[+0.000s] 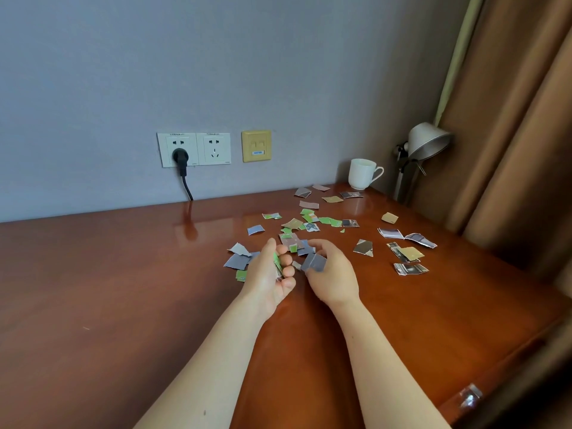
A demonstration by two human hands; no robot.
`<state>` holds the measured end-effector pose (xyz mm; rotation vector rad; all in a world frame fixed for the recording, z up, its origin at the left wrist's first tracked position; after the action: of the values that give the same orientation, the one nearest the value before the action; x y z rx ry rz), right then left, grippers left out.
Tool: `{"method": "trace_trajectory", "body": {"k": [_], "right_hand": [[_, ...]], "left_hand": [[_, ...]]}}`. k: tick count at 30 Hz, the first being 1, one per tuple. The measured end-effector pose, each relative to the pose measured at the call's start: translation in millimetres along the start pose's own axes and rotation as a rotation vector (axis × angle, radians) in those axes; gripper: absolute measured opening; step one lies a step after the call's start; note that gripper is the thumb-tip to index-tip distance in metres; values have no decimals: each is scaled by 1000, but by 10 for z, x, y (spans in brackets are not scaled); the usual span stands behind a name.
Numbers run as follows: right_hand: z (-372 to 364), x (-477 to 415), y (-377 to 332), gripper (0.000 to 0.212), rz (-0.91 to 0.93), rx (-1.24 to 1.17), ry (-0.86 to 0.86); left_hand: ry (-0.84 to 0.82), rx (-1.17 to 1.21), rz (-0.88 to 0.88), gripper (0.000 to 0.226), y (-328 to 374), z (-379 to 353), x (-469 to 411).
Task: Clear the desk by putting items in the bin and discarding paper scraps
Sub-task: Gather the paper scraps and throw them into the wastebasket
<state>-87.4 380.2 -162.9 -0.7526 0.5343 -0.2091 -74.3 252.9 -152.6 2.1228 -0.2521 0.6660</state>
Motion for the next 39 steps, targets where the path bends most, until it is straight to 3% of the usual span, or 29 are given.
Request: {"method": "trace_trajectory", "body": {"k": [3,6,10,15,19,22,25,27,31,35,39], "right_hand": [[65,29,-49,56,-42,-142,45],[172,69,-156,45,-112,-507,138],[211,138,-298,42,-60,-777,85],[77,228,-368,46,70,-633,-15],[84,171,-285,25,71,-521,129],[16,138,-231,23,7,-490,76],[-28,147,-264,16,54,-388,32],[-19,145,-260,21,62,-295,88],[65,131,-186,38,23,118,143],[133,132,-158,53,-36,389,-20],[182,125,-181,54,-24,472,-59]], "left_hand": [[11,75,37,31,23,19,26],[-27,148,54,36,36,23,51],[-168,186,80,54,13,-46,107],[-249,215,202,54,-27,-46,162],[-149,294,140,31,73,-2,177],[-27,298,84,26,154,47,139],[-3,321,120,23,92,65,88],[17,330,142,24,37,62,71],[21,337,91,39,109,89,37],[97,84,-89,34,189,155,62],[147,-493,-498,26,197,115,154]]}}
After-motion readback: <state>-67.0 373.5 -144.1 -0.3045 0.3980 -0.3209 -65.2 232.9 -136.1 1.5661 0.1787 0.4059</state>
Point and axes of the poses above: each hand's wrist, its own x-axis away from the middle knuckle, its own z-axis out of the back of the hand, y = z × x, the point moved 3 cm from there along -x, towards the middle knuckle, and after that the axes turned 13 degrees about y, right-handed, at the moved point
